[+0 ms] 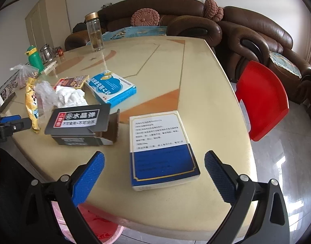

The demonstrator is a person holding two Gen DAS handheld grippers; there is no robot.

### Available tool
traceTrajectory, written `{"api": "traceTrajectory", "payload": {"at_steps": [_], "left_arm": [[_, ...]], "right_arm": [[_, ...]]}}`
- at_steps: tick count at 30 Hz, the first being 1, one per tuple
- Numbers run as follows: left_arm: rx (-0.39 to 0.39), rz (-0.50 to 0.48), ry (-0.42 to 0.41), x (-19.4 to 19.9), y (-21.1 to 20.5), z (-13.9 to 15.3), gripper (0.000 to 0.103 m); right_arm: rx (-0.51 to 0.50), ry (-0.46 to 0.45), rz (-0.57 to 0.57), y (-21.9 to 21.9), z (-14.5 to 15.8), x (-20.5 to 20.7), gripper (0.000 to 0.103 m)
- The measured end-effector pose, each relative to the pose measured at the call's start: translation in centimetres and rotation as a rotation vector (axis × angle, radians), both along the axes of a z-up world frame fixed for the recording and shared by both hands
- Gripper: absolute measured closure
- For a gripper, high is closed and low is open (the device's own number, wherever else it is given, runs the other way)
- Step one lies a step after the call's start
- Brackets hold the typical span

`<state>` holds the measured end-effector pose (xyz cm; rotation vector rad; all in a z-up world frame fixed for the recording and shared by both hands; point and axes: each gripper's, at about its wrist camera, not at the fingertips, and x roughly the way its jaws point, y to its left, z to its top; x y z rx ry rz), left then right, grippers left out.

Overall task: Collect trash
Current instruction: 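Move the left tool to the gold wrapper while the right tool approaches the blue-white box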

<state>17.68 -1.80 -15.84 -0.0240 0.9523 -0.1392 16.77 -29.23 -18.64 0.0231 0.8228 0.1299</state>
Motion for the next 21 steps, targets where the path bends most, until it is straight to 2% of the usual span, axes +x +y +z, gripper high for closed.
{"api": "traceTrajectory", "payload": {"at_steps": [10, 17, 21], "left_arm": [[-0.088, 0.016, -0.041, 1.4, 0.9, 0.5, 0.006], [-0.068, -0.004, -0.084, 1.9, -0.1, 0.9, 0.006], [-0.098, -0.006, -0.105, 1.1, 0.4, 1.9, 0.006]], "right_arm": [[-0.011, -0.011, -0.034, -0.6, -0.9, 0.6, 0.007], [-0.036, -0.018, -0.034, -0.4, -1.3, 0.8, 0.007], [-0.031, -0.021, -0.036, -0.5, -1.3, 0.8, 0.007]]}}
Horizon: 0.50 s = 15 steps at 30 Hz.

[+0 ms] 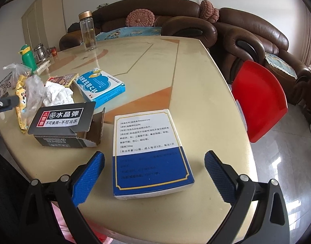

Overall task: Collect trash
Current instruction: 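Move the left tool to the gold wrapper while the right tool approaches the blue-white box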

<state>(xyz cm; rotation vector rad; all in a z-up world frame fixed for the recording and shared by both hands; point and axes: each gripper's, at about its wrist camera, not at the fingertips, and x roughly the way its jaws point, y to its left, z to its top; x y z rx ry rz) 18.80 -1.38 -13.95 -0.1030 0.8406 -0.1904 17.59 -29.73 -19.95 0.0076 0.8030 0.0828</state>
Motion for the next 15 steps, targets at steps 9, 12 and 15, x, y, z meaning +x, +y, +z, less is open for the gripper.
{"api": "traceTrajectory", "payload": {"at_steps": [9, 12, 15], "left_arm": [[0.086, -0.042, -0.022, 0.9, -2.3, -0.5, 0.012], [0.074, -0.013, 0.003, 1.8, -1.7, -0.9, 0.024], [0.088, -0.016, -0.001, 2.0, -1.7, -0.9, 0.025]], "right_arm": [[-0.026, -0.01, 0.0, 0.3, -0.2, 0.0, 0.007], [-0.025, -0.019, 0.002, 0.3, -0.3, -0.1, 0.007], [-0.026, -0.024, 0.001, 0.3, -0.3, 0.0, 0.007]]}}
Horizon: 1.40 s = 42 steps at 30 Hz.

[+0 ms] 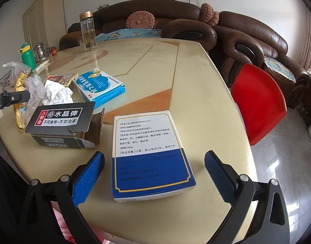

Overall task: Collect trash
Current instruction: 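Move the left tool to the gold wrapper while the right tool approaches the blue-white box, then close the left tool on the gold wrapper while the right tool grasps the blue-white box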

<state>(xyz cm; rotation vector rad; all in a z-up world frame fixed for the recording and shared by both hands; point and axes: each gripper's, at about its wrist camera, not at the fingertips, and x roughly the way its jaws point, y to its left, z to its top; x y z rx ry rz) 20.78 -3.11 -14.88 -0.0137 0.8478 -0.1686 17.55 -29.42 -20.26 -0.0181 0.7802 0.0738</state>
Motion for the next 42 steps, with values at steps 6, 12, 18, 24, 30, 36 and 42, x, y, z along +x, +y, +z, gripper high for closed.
{"api": "traceTrajectory", "payload": {"at_steps": [6, 12, 18, 24, 30, 36, 42], "left_arm": [[0.013, -0.008, -0.007, 0.0, -0.1, 0.1, 0.032], [0.024, -0.001, 0.02, 1.0, -0.2, -0.4, 0.048], [0.035, -0.001, 0.014, 0.9, -0.1, -0.5, 0.052], [0.058, -0.009, 0.012, 0.7, -0.2, -0.4, 0.063], [0.043, 0.002, 0.017, 0.5, 0.4, -0.2, 0.071], [-0.012, 0.021, 0.023, -0.1, 1.4, 0.4, 0.071], [-0.004, 0.015, 0.017, -0.7, 1.5, 0.6, 0.068]], "right_arm": [[-0.003, -0.004, -0.007, 0.1, -0.1, 0.0, 0.007], [-0.005, -0.013, -0.012, 0.1, -0.1, -0.1, 0.012], [-0.014, -0.029, 0.003, 0.6, 0.2, -0.2, 0.033], [-0.044, -0.033, -0.009, 1.1, 0.4, -0.3, 0.037], [-0.059, -0.037, -0.045, 0.8, 0.6, -0.3, 0.037], [-0.034, -0.019, -0.075, 0.0, 0.3, 0.0, 0.037], [-0.041, -0.017, -0.075, 0.2, 0.3, 0.2, 0.037]]}}
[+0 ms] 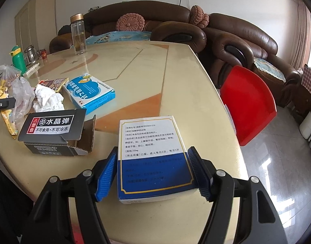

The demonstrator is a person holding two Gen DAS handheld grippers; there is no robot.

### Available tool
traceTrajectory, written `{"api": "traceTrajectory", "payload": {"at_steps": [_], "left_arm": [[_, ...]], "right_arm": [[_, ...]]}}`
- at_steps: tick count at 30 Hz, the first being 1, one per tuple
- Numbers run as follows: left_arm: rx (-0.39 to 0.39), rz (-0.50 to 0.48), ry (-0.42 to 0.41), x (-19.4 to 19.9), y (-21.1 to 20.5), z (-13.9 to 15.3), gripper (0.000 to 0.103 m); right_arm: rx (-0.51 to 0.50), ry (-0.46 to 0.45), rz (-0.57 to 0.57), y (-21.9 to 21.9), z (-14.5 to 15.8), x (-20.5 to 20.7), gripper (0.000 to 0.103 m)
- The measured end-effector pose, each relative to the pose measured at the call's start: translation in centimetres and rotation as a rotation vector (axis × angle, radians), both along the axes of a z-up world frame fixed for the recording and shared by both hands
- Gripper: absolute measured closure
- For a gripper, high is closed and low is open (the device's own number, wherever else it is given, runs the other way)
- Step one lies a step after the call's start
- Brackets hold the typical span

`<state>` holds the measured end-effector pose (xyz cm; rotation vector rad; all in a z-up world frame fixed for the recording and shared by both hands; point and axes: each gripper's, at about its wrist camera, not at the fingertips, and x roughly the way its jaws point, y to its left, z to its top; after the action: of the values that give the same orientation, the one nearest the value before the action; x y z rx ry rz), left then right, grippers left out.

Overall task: Collect trash
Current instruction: 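Close the left tool on the gold wrapper while the right tool grasps the blue-white box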

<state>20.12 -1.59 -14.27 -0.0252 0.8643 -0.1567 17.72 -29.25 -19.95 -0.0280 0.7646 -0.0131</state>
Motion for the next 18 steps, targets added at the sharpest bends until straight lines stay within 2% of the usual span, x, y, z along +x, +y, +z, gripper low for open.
{"api": "traceTrajectory", "payload": {"at_steps": [4, 13, 18], "left_arm": [[-0.005, -0.005, -0.001, -0.3, 0.1, 0.0, 0.063], [0.004, -0.004, -0.005, -1.1, 0.2, 0.1, 0.063], [-0.064, 0.023, -0.005, -1.3, 1.6, 0.4, 0.063]], "right_arm": [[0.018, 0.004, 0.0, -0.2, -0.1, 0.0, 0.037], [0.02, 0.004, 0.0, -0.2, -0.1, 0.1, 0.037], [0.023, 0.003, -0.001, -0.2, -0.1, 0.0, 0.036]]}}
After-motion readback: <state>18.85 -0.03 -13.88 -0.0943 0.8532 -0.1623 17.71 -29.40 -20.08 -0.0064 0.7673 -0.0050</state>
